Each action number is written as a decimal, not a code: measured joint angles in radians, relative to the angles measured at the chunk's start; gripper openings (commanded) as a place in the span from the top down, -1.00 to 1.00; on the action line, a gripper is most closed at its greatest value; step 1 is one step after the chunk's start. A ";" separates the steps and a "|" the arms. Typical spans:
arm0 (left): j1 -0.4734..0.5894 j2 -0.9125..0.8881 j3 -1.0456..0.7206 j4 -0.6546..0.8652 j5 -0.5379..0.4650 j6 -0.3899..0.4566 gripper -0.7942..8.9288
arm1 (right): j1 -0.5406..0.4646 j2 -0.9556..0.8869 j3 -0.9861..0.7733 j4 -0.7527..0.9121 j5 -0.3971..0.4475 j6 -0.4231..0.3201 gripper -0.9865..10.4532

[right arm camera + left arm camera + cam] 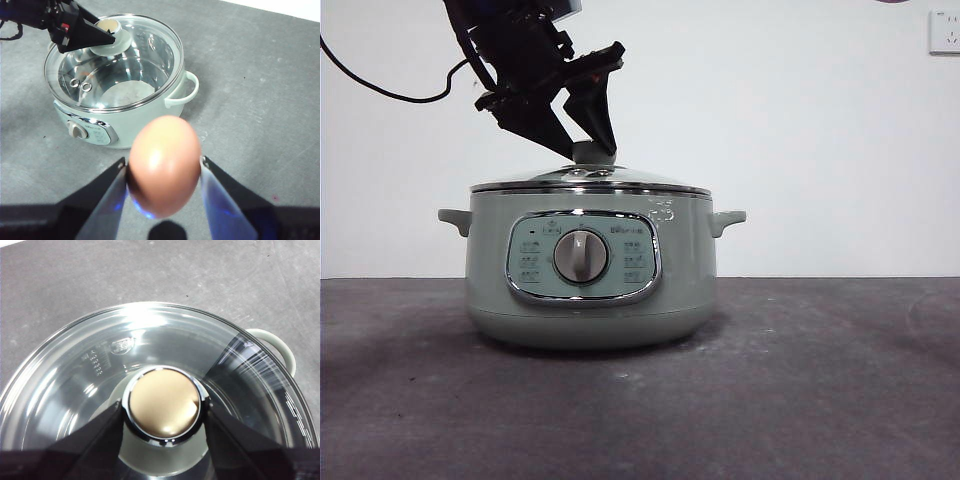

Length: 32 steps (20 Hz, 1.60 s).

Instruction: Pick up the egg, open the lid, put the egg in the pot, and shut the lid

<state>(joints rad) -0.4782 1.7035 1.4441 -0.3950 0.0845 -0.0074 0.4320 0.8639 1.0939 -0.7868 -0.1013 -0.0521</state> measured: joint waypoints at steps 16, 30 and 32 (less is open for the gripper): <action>0.016 -0.202 -0.003 -0.070 0.000 0.000 0.85 | 0.000 0.054 0.000 0.079 -0.003 0.003 0.86; 0.032 -0.766 -0.003 -0.492 -0.007 0.025 0.85 | 0.148 0.731 0.387 0.272 -0.080 0.000 0.86; 0.032 -0.802 -0.003 -0.524 -0.007 0.025 0.85 | 0.166 0.853 0.473 0.283 -0.079 -0.001 0.86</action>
<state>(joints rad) -0.4458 0.9012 1.4410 -0.9188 0.0772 0.0177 0.5980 1.7168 1.5669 -0.5034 -0.1802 -0.0532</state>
